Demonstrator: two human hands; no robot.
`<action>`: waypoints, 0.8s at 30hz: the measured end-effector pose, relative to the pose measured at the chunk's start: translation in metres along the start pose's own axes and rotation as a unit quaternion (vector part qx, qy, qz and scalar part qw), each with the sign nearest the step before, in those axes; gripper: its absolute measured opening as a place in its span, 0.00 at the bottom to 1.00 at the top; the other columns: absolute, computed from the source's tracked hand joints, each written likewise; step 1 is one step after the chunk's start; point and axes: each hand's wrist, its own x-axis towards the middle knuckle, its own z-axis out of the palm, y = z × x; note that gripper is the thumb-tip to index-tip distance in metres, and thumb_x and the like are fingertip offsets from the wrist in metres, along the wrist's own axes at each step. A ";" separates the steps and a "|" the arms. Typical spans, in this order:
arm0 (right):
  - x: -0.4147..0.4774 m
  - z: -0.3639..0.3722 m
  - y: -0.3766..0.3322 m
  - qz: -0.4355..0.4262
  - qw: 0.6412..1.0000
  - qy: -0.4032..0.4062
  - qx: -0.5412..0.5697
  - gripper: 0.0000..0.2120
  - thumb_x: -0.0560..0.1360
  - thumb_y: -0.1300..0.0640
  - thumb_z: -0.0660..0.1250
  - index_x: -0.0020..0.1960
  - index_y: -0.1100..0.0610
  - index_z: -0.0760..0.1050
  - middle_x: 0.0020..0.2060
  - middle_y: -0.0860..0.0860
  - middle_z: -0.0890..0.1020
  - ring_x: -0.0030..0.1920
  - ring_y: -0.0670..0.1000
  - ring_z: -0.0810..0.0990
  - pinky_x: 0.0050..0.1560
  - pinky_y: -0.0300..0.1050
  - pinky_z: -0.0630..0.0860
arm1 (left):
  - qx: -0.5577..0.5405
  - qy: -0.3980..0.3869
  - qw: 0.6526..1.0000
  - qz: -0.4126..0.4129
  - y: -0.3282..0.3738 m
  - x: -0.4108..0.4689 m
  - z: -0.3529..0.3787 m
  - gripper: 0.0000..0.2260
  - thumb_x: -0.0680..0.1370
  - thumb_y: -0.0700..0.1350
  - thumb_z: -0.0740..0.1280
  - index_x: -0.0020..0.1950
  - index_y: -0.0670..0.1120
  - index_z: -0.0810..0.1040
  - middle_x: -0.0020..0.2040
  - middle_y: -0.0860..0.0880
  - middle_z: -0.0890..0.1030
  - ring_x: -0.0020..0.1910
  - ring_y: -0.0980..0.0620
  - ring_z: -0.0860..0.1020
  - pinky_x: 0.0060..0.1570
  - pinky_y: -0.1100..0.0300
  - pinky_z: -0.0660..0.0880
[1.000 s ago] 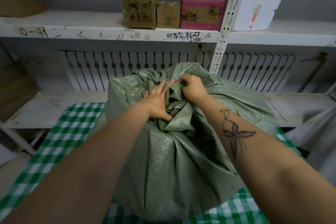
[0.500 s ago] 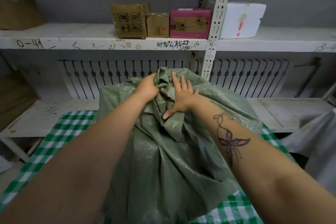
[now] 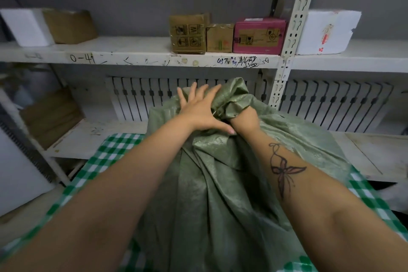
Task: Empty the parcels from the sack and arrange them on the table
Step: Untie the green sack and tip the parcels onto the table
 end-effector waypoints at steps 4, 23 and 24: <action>0.004 0.003 -0.001 0.055 0.994 0.043 0.081 0.13 0.75 0.49 0.61 0.54 0.55 0.77 0.52 0.55 0.82 0.53 0.57 0.80 0.49 0.43 0.72 | -0.036 -0.023 0.998 -0.052 -0.013 -0.003 0.012 0.64 0.54 0.68 0.75 0.73 0.61 0.30 0.75 0.46 0.29 0.70 0.39 0.25 0.66 0.34 0.29; 0.003 -0.047 -0.017 0.149 0.865 -0.148 0.456 0.09 0.75 0.60 0.59 0.38 0.58 0.75 0.35 0.54 0.77 0.36 0.52 0.74 0.40 0.43 0.71 | -0.271 0.080 0.951 -0.124 0.037 0.060 0.060 0.25 0.65 0.52 0.69 0.61 0.53 0.70 0.57 0.48 0.78 0.59 0.42 0.76 0.59 0.48 0.72; 0.005 -0.048 -0.017 0.144 0.876 -0.144 0.437 0.07 0.74 0.60 0.61 0.37 0.57 0.74 0.35 0.53 0.76 0.35 0.51 0.74 0.39 0.43 0.71 | -0.270 0.094 0.950 -0.127 0.038 0.059 0.059 0.20 0.68 0.49 0.68 0.60 0.51 0.72 0.55 0.47 0.79 0.56 0.42 0.77 0.55 0.53 0.74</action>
